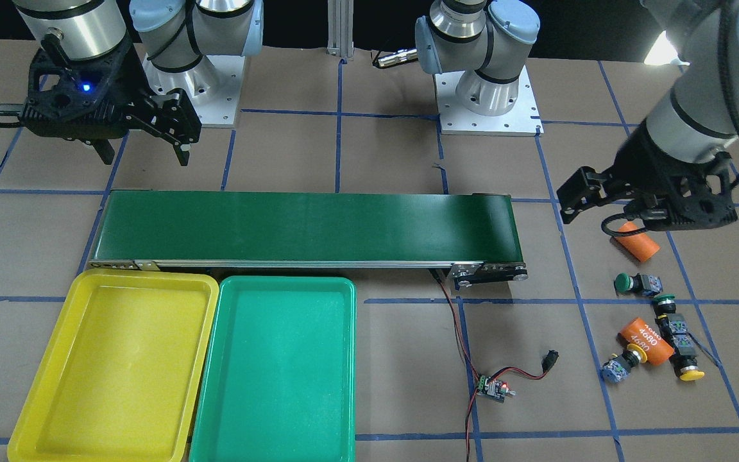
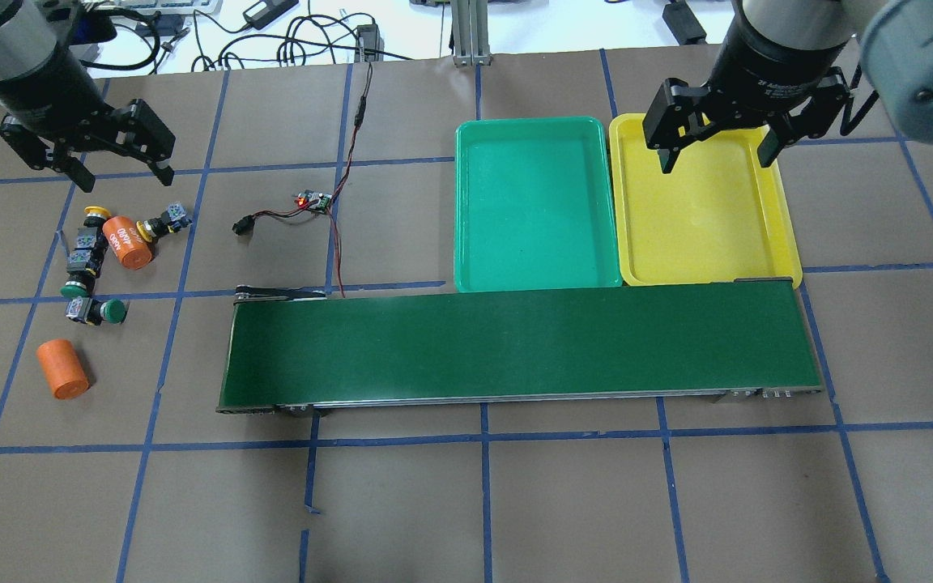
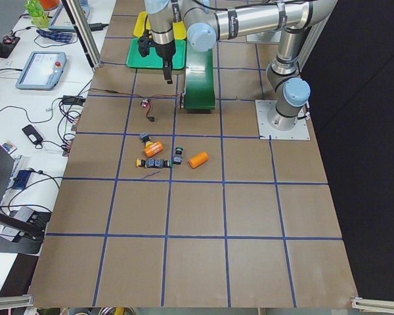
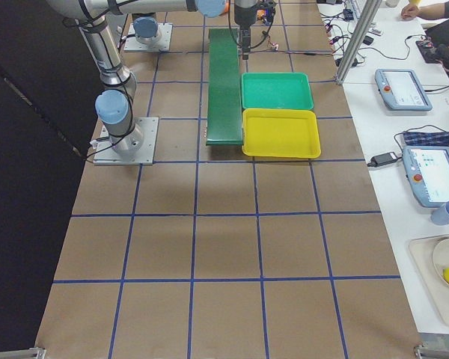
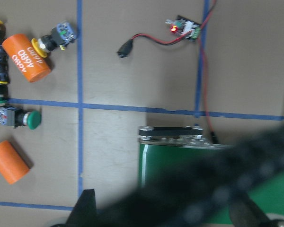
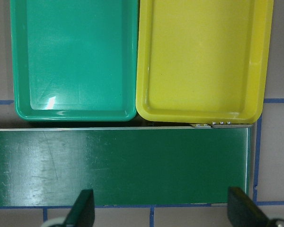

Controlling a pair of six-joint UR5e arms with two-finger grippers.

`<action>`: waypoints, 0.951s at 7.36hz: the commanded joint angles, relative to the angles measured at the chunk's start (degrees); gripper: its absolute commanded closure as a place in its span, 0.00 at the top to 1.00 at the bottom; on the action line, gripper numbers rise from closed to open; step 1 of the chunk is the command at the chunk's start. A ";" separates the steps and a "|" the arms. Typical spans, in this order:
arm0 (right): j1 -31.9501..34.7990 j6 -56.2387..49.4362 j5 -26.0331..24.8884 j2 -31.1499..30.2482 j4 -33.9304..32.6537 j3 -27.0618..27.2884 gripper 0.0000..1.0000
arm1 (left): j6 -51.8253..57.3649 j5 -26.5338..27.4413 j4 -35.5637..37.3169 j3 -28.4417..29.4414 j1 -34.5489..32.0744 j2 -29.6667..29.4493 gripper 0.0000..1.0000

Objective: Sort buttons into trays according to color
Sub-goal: 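Move the left gripper down to the cluster of buttons and orange cylinders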

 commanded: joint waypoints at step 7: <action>0.44 -6.62 -4.52 -1.59 -0.12 2.47 1.00 | 47.89 -2.43 26.70 -3.67 13.36 -16.27 1.00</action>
